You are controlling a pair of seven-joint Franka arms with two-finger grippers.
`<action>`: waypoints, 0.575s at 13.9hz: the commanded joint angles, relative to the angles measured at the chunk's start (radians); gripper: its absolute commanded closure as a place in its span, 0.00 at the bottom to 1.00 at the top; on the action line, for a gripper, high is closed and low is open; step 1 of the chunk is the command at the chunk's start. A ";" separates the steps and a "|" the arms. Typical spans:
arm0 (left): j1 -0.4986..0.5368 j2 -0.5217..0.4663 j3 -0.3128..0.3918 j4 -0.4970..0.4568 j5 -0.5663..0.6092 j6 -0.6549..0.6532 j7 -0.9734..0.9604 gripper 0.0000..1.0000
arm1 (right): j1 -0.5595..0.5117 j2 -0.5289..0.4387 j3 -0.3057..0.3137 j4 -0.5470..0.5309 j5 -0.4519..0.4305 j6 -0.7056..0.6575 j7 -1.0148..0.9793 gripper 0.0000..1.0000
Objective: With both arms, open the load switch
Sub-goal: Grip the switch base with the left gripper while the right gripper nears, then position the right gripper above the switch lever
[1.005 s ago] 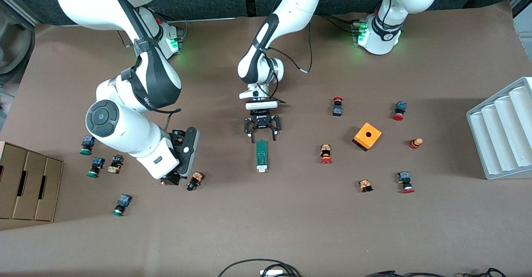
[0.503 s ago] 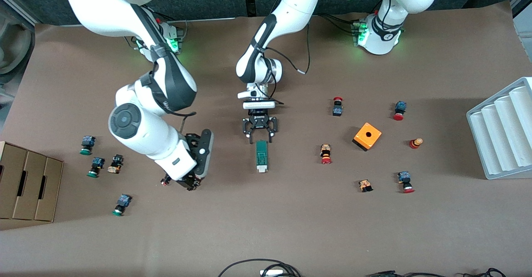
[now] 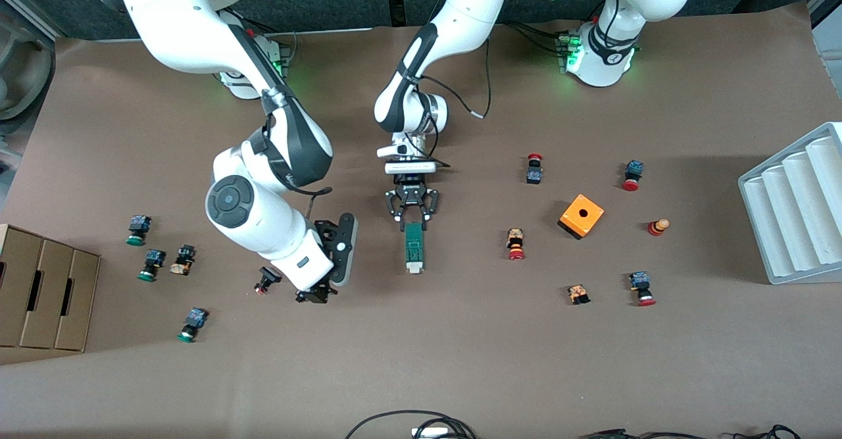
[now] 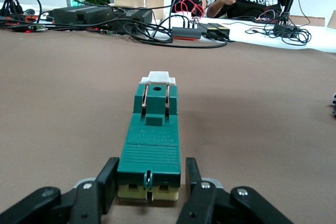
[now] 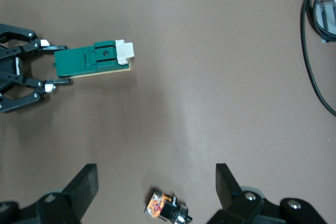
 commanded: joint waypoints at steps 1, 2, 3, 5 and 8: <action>-0.007 0.018 0.013 0.021 0.040 -0.004 -0.016 0.50 | 0.016 0.031 -0.008 0.037 0.032 0.020 -0.012 0.00; -0.007 0.018 0.013 0.021 0.040 -0.004 -0.016 0.50 | 0.018 0.035 -0.008 0.037 0.034 0.021 -0.012 0.00; -0.007 0.018 0.013 0.021 0.042 -0.005 -0.016 0.50 | 0.024 0.041 -0.008 0.037 0.034 0.026 -0.014 0.00; -0.007 0.019 0.013 0.021 0.042 -0.005 -0.016 0.50 | 0.039 0.054 -0.009 0.037 0.032 0.041 -0.012 0.00; -0.007 0.024 0.013 0.024 0.042 -0.005 -0.016 0.49 | 0.073 0.085 -0.009 0.037 0.032 0.097 -0.012 0.00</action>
